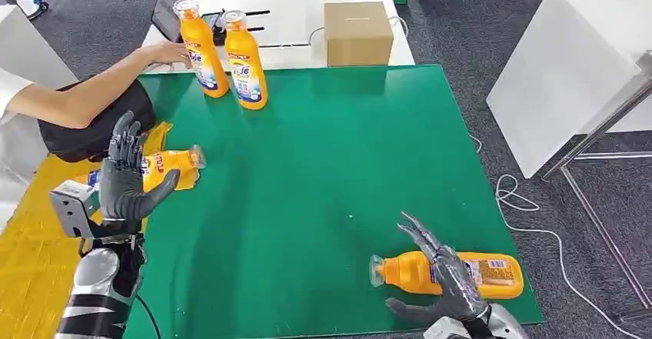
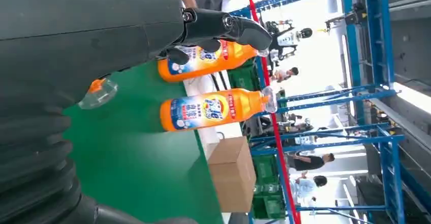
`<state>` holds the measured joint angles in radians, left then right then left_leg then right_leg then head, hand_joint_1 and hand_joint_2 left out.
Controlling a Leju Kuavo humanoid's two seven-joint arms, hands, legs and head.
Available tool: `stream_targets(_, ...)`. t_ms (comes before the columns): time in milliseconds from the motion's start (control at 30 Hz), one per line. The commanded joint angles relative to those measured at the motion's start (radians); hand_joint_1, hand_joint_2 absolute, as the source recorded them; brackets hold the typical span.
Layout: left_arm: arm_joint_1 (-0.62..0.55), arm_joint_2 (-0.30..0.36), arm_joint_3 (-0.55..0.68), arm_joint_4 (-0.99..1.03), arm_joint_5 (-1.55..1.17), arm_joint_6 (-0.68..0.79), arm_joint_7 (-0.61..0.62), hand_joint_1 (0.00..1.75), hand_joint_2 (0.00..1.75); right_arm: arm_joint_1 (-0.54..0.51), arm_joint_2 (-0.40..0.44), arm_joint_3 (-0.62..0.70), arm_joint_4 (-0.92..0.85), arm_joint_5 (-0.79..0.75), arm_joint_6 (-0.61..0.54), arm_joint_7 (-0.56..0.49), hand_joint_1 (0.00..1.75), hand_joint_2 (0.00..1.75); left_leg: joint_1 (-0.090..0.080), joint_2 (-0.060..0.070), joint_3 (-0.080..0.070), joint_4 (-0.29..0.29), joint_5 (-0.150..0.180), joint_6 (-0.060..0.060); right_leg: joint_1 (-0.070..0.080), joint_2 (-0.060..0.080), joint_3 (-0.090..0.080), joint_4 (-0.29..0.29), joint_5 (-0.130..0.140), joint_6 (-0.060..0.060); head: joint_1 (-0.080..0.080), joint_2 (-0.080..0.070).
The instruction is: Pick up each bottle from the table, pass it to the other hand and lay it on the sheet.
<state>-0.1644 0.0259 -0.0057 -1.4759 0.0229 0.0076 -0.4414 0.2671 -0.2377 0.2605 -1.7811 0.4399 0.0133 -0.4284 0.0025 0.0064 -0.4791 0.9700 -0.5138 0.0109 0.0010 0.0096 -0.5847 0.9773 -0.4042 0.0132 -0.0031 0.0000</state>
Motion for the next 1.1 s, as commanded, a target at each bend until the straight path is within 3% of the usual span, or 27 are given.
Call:
stream_targets(33,0.001,-0.006,0.020,0.007,0.000,0.000,0.003,0.00,1.75,0.017,-0.034,-0.039,0.010,0.020,-0.012,0.016,0.00,1.75,0.000,0.000,0.002,-0.001,-0.001,0.000,0.000,0.000,0.002,-0.001,0.000,0.001,0.000,0.000)
stream_targets(167,0.005,-0.010,0.022,0.010,-0.002,0.002,0.008,0.00,1.75,0.024,-0.067,-0.020,0.011,0.086,-0.063,0.086,0.00,1.75,0.000,-0.001,0.003,-0.001,-0.001,0.000,0.000,-0.001,0.002,-0.001,0.000,0.001,0.000,0.000)
stream_targets(300,0.034,-0.022,0.016,-0.024,-0.021,0.005,0.021,0.00,1.75,0.040,-0.125,0.012,0.025,0.277,-0.178,0.249,0.00,1.75,0.000,-0.001,0.003,-0.001,-0.001,0.000,0.000,-0.001,0.002,-0.001,-0.001,0.001,0.000,0.000)
stream_targets(433,0.043,-0.027,0.011,-0.050,-0.031,0.013,0.038,0.00,1.75,0.035,-0.168,0.040,0.050,0.368,-0.208,0.359,0.00,1.75,0.000,-0.001,0.004,-0.001,-0.002,0.000,0.001,-0.001,0.004,-0.002,-0.001,0.001,0.000,0.000)
stream_targets(767,0.049,-0.039,0.003,-0.056,-0.043,0.012,0.060,0.00,1.75,-0.002,-0.166,0.016,0.159,0.487,-0.183,0.526,0.00,1.75,0.001,0.000,0.003,-0.002,-0.001,0.000,0.000,0.000,0.004,-0.003,0.000,0.001,0.000,0.000)
stream_targets(1100,0.050,-0.045,0.007,-0.048,-0.044,0.012,0.069,0.00,1.75,-0.023,-0.177,0.036,0.206,0.551,-0.132,0.583,0.00,1.75,0.000,0.000,0.003,-0.001,-0.001,0.000,0.000,0.000,0.003,-0.002,0.000,0.001,0.000,0.000)
